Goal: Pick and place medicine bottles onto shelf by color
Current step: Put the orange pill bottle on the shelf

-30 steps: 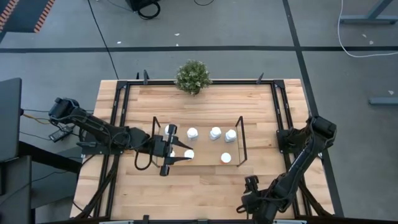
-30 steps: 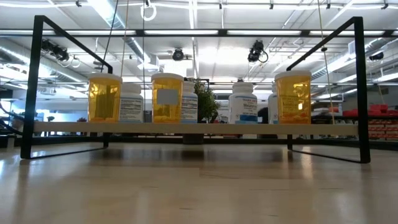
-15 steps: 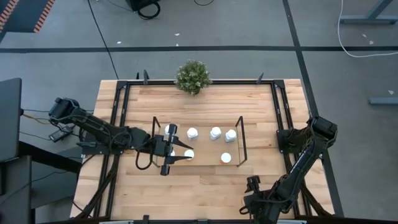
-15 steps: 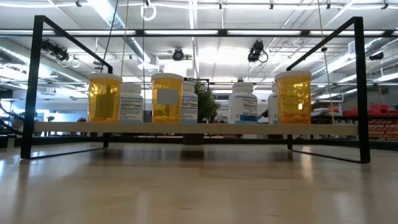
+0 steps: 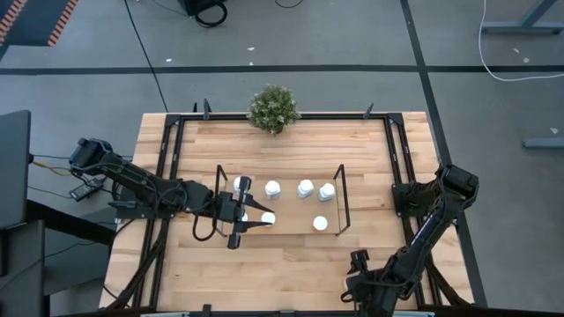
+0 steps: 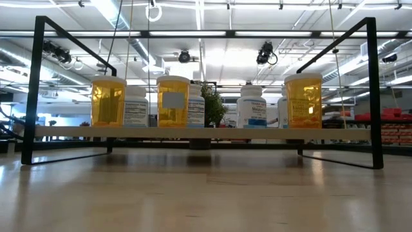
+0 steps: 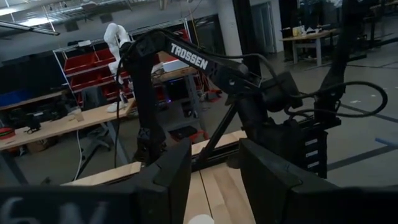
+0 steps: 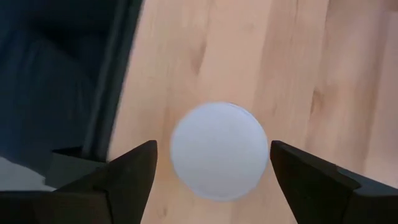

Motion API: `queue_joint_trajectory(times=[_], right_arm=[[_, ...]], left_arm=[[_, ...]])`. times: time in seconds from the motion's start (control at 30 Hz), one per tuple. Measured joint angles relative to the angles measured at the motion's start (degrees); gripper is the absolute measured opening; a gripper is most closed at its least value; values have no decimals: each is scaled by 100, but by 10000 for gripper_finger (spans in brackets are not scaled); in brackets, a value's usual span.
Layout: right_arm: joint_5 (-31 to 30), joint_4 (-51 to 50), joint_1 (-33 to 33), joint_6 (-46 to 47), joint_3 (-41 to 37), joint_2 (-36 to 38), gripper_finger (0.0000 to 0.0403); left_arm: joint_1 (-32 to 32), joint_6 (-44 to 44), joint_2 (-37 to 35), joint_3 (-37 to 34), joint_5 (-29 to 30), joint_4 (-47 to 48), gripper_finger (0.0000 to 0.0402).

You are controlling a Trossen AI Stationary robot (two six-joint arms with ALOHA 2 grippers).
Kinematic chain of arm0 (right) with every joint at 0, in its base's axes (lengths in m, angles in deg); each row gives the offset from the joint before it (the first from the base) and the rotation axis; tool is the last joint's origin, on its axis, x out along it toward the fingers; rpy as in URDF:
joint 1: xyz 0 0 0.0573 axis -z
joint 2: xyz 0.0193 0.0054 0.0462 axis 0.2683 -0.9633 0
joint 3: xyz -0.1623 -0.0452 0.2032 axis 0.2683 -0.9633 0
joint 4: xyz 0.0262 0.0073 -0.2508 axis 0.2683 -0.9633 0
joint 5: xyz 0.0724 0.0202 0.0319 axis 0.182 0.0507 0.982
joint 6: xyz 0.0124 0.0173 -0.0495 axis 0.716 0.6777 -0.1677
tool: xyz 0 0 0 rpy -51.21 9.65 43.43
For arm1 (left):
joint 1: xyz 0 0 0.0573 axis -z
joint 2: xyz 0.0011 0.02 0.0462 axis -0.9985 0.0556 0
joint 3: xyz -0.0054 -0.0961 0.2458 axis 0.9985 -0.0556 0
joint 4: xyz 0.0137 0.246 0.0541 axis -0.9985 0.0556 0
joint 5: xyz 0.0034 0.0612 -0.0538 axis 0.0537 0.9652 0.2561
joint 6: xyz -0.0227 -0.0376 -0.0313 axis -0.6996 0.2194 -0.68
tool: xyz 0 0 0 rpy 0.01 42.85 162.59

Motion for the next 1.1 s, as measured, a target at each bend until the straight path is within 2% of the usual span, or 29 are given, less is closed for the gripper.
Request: queue_joint_trajectory(times=[0.53,0.93,1.1], right_arm=[[-162,45,0,-73,-18,0,313],[-157,44,-1,-78,-13,0,247],[-156,44,1,-186,-11,0,231]], left_arm=[[-4,-2,0,4,0,15,138],[-2,2,0,4,0,42,131],[-2,2,0,4,0,42,134]])
